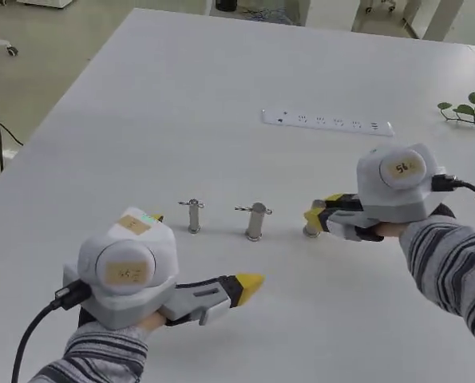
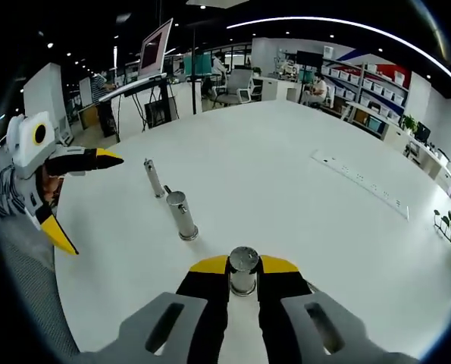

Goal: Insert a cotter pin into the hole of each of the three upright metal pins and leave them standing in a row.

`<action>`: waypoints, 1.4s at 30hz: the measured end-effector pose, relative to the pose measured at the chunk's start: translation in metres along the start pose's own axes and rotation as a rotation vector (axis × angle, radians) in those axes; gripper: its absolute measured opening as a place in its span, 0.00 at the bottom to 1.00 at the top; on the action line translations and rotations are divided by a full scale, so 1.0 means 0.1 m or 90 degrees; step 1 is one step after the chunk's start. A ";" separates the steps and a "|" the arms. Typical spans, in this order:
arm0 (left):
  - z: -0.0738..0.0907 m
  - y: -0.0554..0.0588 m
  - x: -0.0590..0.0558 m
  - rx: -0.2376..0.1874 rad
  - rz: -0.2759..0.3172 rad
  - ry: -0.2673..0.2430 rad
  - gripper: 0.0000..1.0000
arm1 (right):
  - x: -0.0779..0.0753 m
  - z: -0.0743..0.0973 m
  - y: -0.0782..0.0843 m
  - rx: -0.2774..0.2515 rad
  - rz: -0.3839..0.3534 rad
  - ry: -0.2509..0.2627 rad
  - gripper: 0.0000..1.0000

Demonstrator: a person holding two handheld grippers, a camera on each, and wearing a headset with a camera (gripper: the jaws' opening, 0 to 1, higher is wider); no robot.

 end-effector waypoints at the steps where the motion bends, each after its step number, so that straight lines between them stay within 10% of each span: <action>1: -0.01 0.00 -0.01 -0.002 -0.001 0.003 0.99 | 0.01 0.02 0.02 0.001 -0.001 -0.001 0.08; 42: -0.05 0.01 -0.06 0.006 -0.015 0.018 0.98 | 0.59 0.23 0.22 -0.043 0.044 -0.089 0.09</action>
Point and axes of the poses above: the centre of the closed fingertips' face, and the gripper's own axes: z roughly backward along the fingers, x roughly to its left, y roughly out of its underside, the point moved 6 cm from there along z, roughly backward along the fingers, and after that the axes turned 13 degrees about y, right-handed, at the moved point
